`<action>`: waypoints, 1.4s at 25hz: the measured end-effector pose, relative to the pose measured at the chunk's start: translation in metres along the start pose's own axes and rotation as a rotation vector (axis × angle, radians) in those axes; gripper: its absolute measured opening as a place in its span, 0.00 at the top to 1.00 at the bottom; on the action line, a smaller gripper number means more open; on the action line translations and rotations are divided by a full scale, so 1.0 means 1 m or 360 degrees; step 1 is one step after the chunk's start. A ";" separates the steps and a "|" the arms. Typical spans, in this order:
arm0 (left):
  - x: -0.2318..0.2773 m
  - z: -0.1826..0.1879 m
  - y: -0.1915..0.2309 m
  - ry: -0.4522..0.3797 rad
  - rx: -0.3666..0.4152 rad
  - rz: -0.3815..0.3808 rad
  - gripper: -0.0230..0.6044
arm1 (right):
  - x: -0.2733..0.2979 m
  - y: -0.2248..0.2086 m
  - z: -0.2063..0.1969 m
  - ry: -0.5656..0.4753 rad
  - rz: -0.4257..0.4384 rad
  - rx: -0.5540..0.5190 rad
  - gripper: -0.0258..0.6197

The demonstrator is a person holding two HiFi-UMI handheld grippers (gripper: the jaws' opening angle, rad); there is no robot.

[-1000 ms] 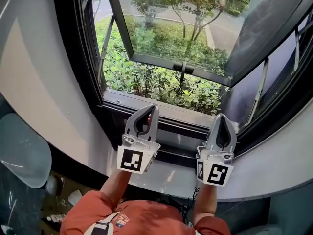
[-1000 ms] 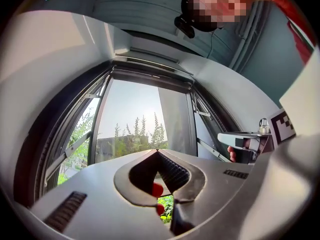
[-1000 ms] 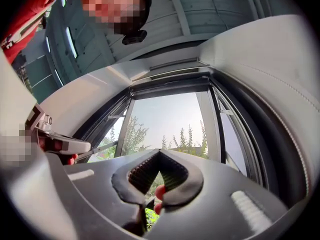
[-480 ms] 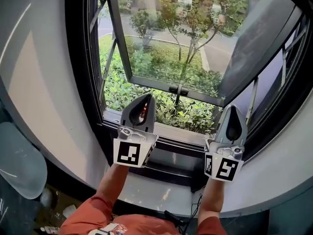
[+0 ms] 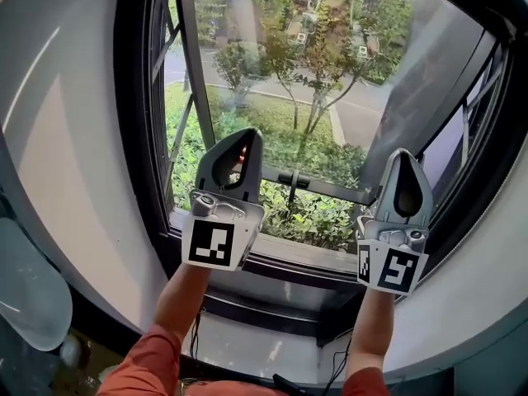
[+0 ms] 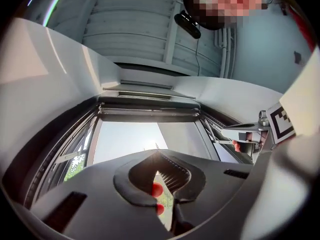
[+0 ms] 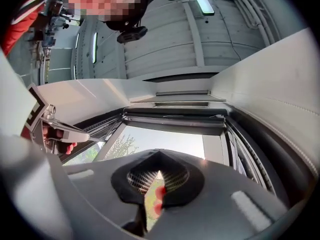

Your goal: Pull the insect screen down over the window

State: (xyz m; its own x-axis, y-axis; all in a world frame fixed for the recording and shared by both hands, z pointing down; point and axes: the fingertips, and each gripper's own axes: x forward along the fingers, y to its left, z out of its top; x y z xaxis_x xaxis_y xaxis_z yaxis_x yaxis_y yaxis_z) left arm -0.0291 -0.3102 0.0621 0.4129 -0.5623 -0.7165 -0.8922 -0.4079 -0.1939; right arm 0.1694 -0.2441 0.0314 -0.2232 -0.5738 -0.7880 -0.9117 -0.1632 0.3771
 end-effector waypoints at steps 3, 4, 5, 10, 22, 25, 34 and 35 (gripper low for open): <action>0.017 0.019 0.003 -0.0050 0.0055 -0.0020 0.96 | 0.018 -0.003 0.006 -0.0019 0.0024 -0.0060 0.95; 0.023 0.024 0.005 -0.0061 0.0086 -0.0020 0.96 | 0.024 -0.004 0.008 -0.0026 0.0030 -0.0079 0.95; 0.029 0.029 0.007 -0.0071 0.0114 -0.0019 0.96 | 0.030 -0.006 0.011 -0.0035 0.0035 -0.0098 0.95; 0.058 0.052 0.014 -0.0114 0.0196 -0.0028 0.96 | 0.064 -0.017 0.031 -0.0077 0.0057 -0.0245 0.95; 0.118 0.089 0.022 -0.0185 0.0491 -0.0042 0.96 | 0.145 -0.041 0.070 -0.0079 0.0109 -0.0541 0.95; 0.134 0.106 0.023 -0.0244 0.0631 -0.0042 0.96 | 0.161 -0.048 0.071 -0.0042 0.0118 -0.0649 0.95; 0.179 0.135 0.022 -0.0207 0.1106 -0.0056 0.95 | 0.203 -0.068 0.085 0.0031 0.0130 -0.0979 0.95; 0.183 0.140 0.022 -0.0203 0.1156 -0.0055 0.95 | 0.207 -0.071 0.088 0.0036 0.0128 -0.1003 0.95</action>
State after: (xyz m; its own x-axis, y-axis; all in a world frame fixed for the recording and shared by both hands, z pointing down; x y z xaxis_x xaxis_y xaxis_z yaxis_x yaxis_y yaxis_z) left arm 0.0009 -0.3218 -0.1671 0.4577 -0.4515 -0.7659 -0.7940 0.1802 -0.5806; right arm 0.1579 -0.2808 -0.2010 -0.2689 -0.6197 -0.7374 -0.5129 -0.5559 0.6542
